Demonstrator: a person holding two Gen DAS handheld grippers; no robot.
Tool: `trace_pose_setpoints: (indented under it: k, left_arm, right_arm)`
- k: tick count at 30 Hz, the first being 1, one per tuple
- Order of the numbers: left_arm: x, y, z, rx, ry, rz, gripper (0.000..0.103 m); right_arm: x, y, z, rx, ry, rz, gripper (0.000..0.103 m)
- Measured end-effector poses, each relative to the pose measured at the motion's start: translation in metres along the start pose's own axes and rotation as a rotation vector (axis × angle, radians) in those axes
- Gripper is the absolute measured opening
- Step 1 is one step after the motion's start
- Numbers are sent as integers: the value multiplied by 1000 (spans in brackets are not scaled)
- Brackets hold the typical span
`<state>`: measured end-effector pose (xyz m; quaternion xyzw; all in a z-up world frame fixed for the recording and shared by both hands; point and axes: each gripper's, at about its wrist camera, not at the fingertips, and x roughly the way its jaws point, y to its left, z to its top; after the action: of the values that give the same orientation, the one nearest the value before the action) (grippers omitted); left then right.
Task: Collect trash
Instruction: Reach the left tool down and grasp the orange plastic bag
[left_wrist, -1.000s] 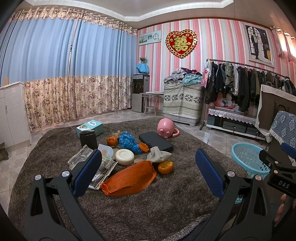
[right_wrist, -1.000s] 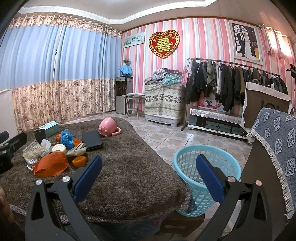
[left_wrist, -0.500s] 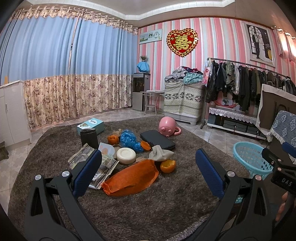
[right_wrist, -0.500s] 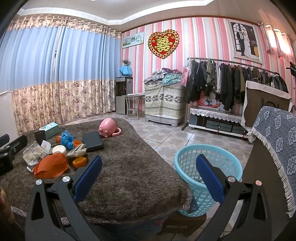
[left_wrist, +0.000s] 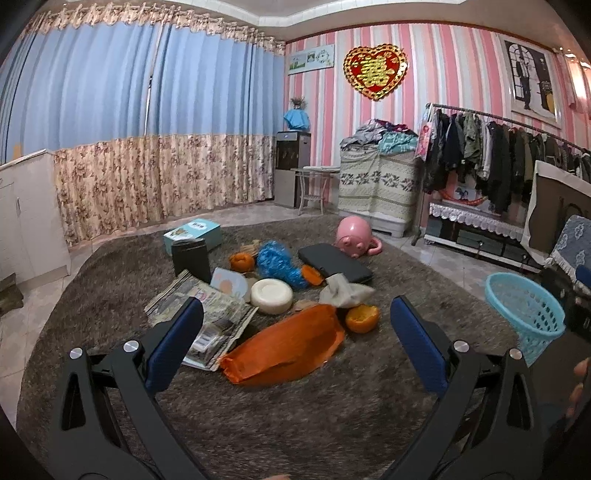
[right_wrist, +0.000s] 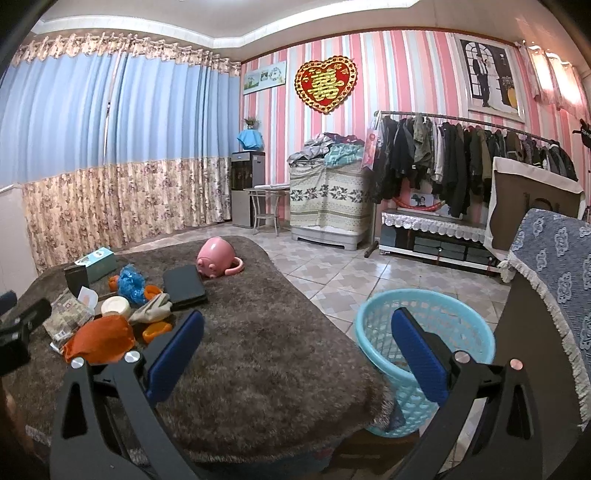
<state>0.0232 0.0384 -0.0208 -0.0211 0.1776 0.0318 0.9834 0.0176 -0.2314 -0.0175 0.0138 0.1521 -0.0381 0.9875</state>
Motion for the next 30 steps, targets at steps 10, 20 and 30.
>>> trace_pose_setpoints:
  k: [10, 20, 30]
  left_arm:
    - [51, 45, -20, -23, 126, 76, 98]
    - [91, 37, -49, -10, 278, -4, 98]
    - [109, 37, -52, -63, 379, -96, 64]
  right_arm:
    - [58, 24, -8, 0, 155, 83, 99]
    - [82, 22, -21, -25, 232, 22, 99]
    - [87, 25, -24, -34, 245, 47, 99]
